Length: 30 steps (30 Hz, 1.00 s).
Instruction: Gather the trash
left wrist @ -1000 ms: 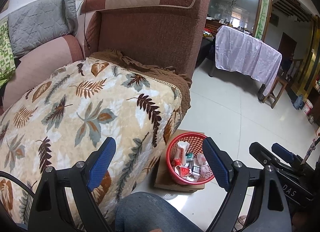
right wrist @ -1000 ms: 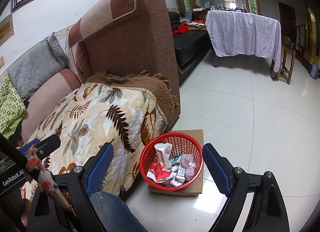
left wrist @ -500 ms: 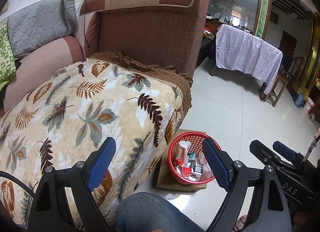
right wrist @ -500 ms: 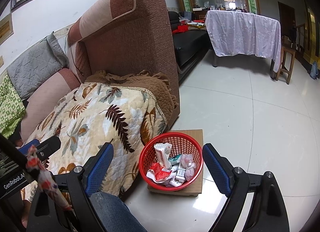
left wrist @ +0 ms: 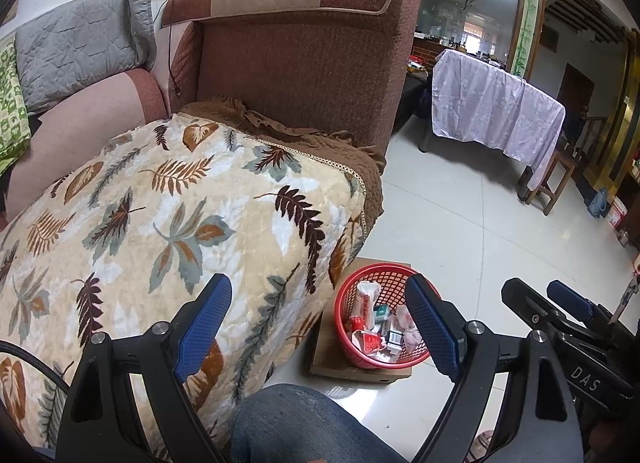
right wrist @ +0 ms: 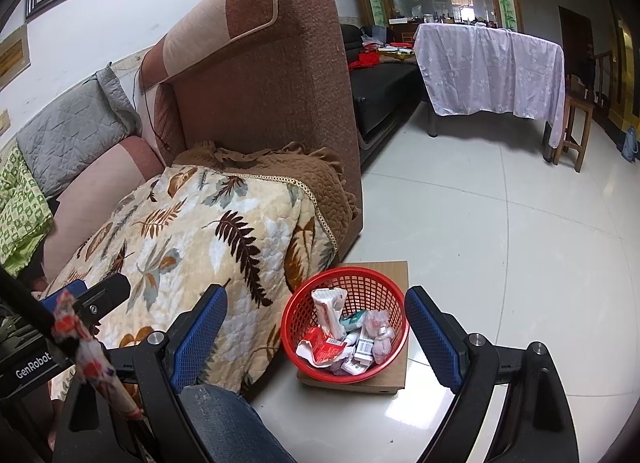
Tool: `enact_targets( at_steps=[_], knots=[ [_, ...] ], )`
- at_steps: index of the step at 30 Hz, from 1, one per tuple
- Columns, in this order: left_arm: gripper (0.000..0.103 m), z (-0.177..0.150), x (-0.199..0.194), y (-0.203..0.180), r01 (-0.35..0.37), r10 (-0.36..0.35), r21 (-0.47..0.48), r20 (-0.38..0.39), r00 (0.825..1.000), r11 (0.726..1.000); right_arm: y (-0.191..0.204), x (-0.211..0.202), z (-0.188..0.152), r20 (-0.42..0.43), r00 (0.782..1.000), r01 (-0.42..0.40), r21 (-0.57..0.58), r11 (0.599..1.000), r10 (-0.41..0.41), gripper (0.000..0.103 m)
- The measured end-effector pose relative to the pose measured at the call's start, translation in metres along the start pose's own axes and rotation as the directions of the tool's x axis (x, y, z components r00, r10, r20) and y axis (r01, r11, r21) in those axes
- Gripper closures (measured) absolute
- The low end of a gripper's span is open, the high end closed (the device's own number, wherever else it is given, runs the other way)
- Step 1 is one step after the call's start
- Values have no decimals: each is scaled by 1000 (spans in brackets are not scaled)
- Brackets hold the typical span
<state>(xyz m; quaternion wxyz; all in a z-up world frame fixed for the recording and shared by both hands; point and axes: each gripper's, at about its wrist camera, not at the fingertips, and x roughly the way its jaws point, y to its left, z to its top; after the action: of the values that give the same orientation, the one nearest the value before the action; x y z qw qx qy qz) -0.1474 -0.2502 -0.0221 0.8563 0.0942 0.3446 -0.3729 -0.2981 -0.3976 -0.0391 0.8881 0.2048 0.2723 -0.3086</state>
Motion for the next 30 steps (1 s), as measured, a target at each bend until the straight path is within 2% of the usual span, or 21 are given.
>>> enact_targets(
  at_steps=[14, 30],
  knots=[
    [16, -1, 7, 1, -33, 33, 4, -1, 999, 999, -3, 5, -1, -8, 1000, 11, 8, 1000, -11, 10],
    [16, 2, 9, 1, -14, 14, 9, 10, 1000, 1000, -1, 10, -2, -17, 1000, 10, 11, 1000, -10, 10]
  ],
)
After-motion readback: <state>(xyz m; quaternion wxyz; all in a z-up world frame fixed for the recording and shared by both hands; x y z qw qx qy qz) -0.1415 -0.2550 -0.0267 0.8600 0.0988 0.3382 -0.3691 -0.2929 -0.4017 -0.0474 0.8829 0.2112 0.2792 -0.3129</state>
